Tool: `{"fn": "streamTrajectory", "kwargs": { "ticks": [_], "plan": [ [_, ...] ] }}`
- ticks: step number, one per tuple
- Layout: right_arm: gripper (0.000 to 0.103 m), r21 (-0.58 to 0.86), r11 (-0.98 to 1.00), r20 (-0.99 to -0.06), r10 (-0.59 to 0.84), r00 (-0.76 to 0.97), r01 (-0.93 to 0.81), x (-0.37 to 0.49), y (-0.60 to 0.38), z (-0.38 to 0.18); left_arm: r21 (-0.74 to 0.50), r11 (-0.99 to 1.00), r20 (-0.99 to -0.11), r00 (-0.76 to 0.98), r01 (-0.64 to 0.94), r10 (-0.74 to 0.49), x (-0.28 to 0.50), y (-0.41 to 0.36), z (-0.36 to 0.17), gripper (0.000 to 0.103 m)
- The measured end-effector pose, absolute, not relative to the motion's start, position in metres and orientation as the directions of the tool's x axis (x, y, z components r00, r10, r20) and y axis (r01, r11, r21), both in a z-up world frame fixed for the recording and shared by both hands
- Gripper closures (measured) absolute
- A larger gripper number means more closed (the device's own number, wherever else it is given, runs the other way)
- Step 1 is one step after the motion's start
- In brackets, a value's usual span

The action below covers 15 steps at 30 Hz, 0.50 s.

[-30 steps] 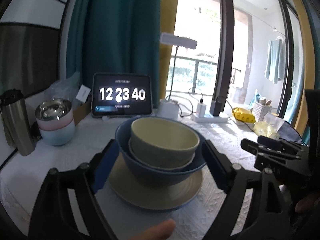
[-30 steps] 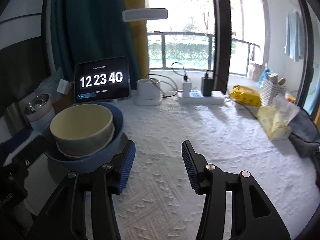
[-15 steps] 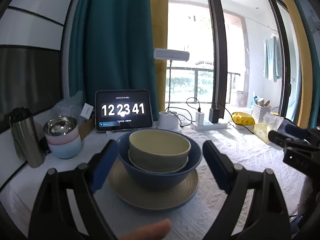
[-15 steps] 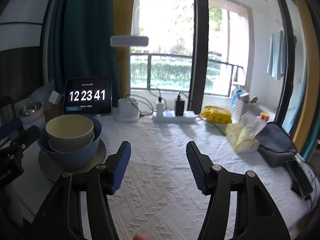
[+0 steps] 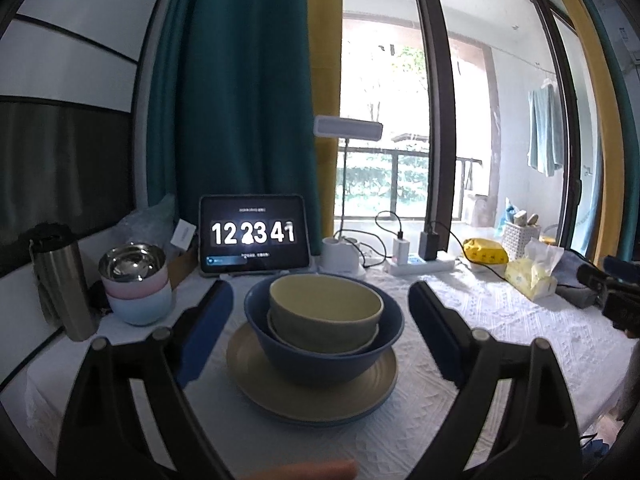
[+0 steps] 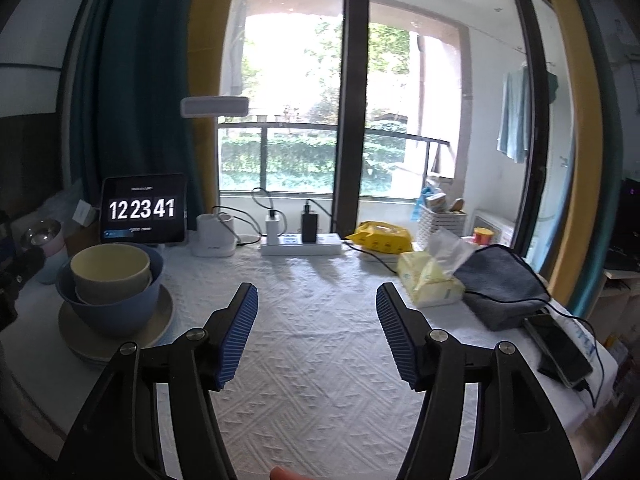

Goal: Organize plates and bowls

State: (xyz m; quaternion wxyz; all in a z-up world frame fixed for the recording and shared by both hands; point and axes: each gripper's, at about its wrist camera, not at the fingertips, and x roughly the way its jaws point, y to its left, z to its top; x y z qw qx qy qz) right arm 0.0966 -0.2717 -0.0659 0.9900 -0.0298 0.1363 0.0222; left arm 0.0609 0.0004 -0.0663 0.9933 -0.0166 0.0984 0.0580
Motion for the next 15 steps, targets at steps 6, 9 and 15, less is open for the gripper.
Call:
{"fn": "streamTrajectory", "kwargs": {
  "ticks": [6,9,15],
  "plan": [
    [0.038,-0.052,0.998,-0.259,0.007,0.966,-0.021,0.0903,-0.2817,-0.0627,-0.033,0.992,-0.196,0.974,-0.119,0.111,0.0593,0.0060,-0.0649,0.012],
    [0.038,-0.052,0.998,-0.259,0.003,0.966,-0.017,0.0904,-0.2839,-0.0632,-0.037,0.993,-0.197,0.975,-0.112,0.103,0.0591,0.0058,-0.0653,0.012],
    [0.038,-0.045,0.999,-0.270,0.014,0.963,-0.028,0.0937,-0.2844,-0.0657,-0.037,0.993,-0.199,0.975,-0.108,0.098,0.0587,0.0054,-0.0658,0.012]
  ]
}}
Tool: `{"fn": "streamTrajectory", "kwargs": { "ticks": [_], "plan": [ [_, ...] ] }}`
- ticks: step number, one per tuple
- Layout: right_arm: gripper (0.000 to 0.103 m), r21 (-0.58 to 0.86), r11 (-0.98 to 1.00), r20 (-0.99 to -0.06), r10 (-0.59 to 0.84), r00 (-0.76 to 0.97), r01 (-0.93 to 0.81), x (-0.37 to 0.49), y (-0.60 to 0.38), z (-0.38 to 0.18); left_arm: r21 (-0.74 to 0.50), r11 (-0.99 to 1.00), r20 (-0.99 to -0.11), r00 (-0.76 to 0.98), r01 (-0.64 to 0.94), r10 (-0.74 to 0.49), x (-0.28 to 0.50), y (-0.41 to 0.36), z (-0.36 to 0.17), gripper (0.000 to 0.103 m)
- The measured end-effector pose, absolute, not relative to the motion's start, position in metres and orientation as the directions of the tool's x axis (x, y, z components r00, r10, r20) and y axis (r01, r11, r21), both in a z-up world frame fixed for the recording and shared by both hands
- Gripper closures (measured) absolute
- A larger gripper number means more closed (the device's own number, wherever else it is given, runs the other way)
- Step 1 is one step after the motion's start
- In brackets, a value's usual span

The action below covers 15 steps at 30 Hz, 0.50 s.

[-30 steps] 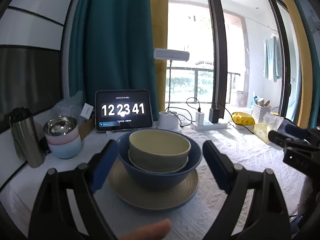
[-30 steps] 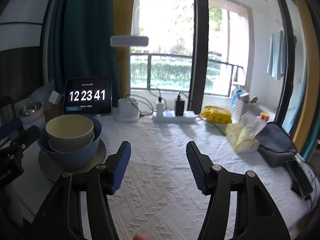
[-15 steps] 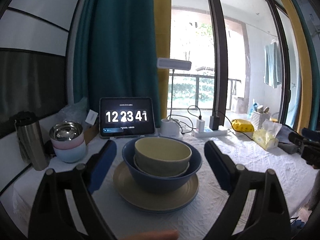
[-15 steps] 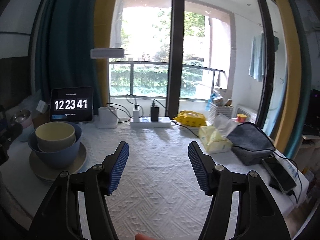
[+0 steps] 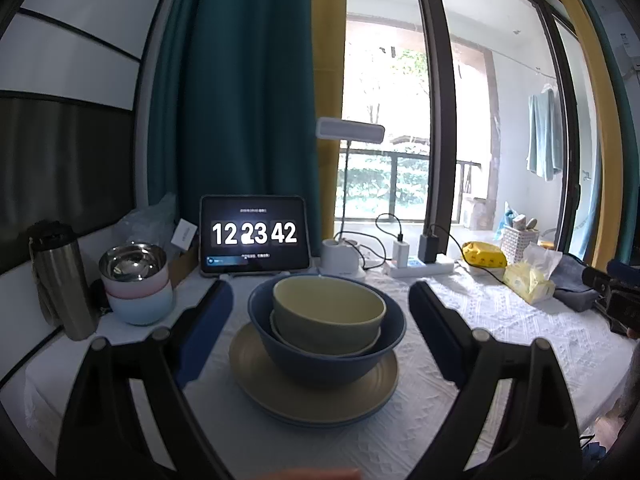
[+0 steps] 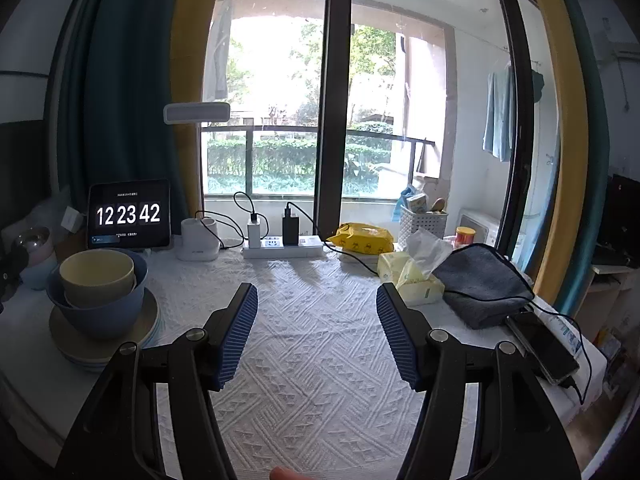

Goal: Organize plates and bowls

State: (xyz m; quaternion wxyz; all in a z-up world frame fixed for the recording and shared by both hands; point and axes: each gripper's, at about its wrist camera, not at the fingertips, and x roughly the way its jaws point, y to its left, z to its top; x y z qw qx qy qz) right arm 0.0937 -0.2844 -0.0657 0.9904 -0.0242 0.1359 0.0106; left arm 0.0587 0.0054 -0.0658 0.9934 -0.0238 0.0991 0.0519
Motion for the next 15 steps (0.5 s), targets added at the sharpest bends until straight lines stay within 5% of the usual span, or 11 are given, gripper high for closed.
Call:
{"fn": "streamTrajectory", "kwargs": {
  "ticks": [15],
  "plan": [
    [0.038,-0.038,0.998,-0.271,0.030,0.962,-0.042,0.0943,-0.2817,-0.0676,-0.038,0.996,-0.203,0.976,-0.087,0.077,0.0591,0.0023,-0.0671,0.012]
  ]
}}
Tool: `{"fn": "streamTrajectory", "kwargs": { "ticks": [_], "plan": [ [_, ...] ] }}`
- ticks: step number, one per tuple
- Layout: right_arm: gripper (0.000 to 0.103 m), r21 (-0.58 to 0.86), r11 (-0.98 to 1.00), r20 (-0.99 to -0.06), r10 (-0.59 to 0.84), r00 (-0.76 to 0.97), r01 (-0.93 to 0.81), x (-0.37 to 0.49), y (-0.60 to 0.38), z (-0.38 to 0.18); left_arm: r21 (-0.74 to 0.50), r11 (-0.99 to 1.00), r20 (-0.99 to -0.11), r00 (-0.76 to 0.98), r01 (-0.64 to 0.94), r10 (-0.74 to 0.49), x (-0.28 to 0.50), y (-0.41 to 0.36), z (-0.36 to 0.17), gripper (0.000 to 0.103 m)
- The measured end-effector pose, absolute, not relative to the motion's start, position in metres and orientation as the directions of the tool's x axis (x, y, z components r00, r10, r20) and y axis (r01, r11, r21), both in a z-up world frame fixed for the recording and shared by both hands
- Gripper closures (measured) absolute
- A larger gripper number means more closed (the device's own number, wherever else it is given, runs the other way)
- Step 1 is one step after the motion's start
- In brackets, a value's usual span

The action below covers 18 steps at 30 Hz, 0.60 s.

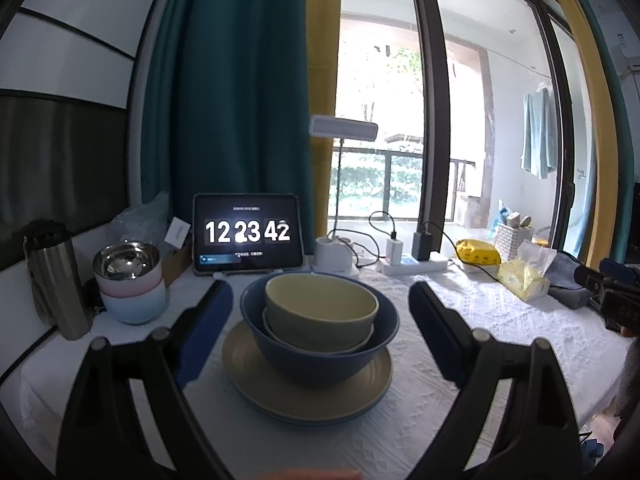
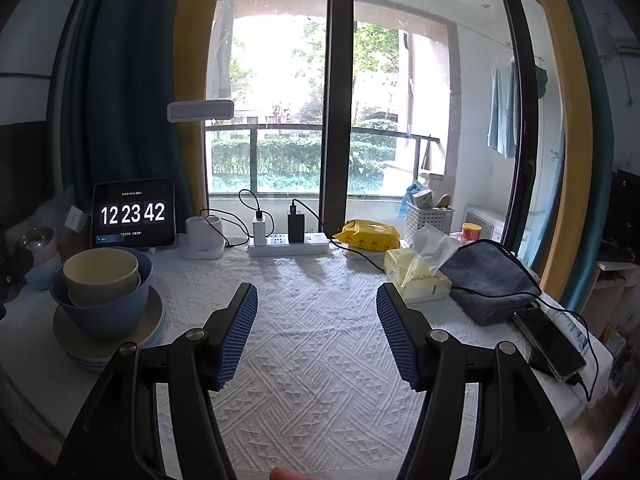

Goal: Organize plates and bowls

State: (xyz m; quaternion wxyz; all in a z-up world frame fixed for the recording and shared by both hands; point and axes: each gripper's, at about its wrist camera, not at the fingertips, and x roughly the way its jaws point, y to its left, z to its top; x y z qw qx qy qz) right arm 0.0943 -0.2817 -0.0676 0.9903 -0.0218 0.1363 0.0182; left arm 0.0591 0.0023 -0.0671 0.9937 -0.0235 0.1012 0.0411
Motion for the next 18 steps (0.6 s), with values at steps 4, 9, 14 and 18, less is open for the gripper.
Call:
{"fn": "streamTrajectory", "kwargs": {
  "ticks": [4,9,14,18],
  "plan": [
    [0.038,-0.041,0.998,-0.273,0.036,0.961,-0.049,0.0938,-0.2785,-0.0683,-0.042,0.996,-0.206,0.976,-0.082,0.072,0.0592,0.0017,-0.0673,0.012],
    [0.038,-0.042,0.998,-0.274,0.041,0.961,-0.055,0.0939,-0.2769,-0.0686,-0.044,0.996,-0.205,0.976,-0.078,0.067,0.0581,0.0007,-0.0674,0.012],
    [0.038,-0.038,0.998,-0.277,0.047,0.960,-0.060,0.0942,-0.2766,-0.0692,-0.046,0.996,-0.207,0.976,-0.075,0.064,0.0571,0.0000,-0.0676,0.012],
    [0.038,-0.034,0.997,-0.277,0.055,0.959,-0.067,0.0940,-0.2765,-0.0685,-0.046,0.996,-0.209,0.976,-0.073,0.062,0.0570,-0.0006,-0.0681,0.012]
  ]
}}
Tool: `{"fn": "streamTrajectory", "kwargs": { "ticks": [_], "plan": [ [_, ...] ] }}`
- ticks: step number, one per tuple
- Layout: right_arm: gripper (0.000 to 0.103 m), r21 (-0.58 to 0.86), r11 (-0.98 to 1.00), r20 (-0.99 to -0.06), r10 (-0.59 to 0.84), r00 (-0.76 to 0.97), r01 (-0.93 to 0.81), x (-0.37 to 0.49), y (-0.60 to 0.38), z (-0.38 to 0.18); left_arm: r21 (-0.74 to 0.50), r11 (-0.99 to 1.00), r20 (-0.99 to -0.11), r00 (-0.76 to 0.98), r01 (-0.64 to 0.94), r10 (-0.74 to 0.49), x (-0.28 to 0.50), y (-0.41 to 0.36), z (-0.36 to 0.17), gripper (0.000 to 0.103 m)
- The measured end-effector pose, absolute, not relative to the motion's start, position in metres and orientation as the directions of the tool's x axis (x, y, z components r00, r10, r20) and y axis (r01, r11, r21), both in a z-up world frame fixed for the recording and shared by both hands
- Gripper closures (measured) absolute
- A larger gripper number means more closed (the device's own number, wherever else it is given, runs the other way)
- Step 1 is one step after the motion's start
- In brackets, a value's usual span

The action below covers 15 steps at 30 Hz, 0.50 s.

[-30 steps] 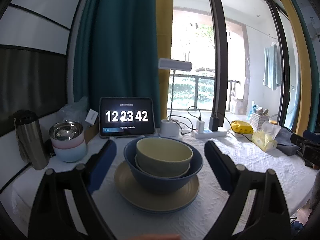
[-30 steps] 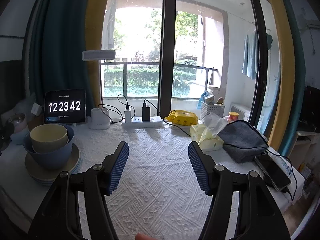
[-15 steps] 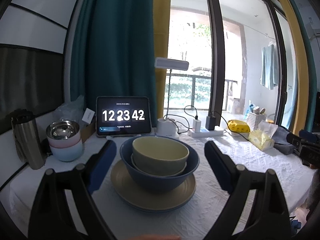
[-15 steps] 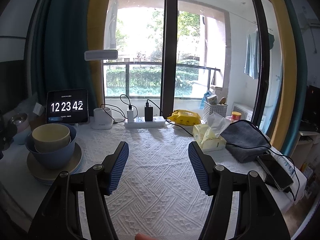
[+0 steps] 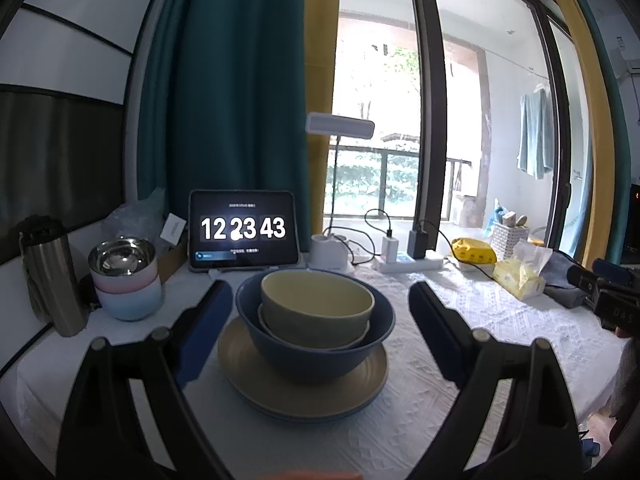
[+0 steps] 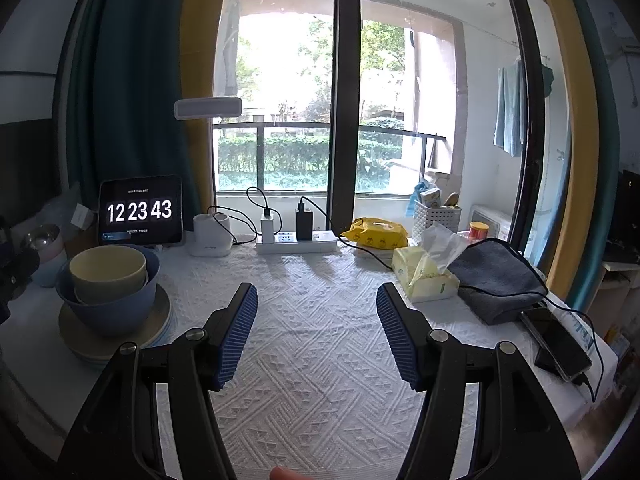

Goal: Organize plates and bowls

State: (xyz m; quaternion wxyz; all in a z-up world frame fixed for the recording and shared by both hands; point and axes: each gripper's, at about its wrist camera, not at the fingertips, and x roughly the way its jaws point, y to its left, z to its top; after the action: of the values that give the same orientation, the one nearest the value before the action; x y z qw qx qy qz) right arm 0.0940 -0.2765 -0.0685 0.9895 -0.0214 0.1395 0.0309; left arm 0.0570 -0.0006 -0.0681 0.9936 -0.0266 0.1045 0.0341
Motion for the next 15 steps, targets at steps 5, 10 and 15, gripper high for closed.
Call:
{"fn": "streamTrajectory", "kwargs": {
  "ticks": [5,10,15],
  "plan": [
    [0.037,-0.036,0.997,-0.281,0.058,0.958,-0.071,0.0943,-0.2760,-0.0697,-0.046,0.996,-0.209,0.976,-0.073,0.061,0.0564,-0.0014,-0.0682,0.012],
    [0.037,-0.036,0.997,-0.279,0.059,0.959,-0.071,0.0944,-0.2760,-0.0696,-0.046,0.996,-0.209,0.976,-0.072,0.061,0.0565,-0.0013,-0.0681,0.012],
    [0.037,-0.030,0.997,-0.282,0.063,0.957,-0.075,0.0946,-0.2761,-0.0696,-0.047,0.996,-0.210,0.976,-0.073,0.062,0.0565,-0.0011,-0.0682,0.012]
  ]
}}
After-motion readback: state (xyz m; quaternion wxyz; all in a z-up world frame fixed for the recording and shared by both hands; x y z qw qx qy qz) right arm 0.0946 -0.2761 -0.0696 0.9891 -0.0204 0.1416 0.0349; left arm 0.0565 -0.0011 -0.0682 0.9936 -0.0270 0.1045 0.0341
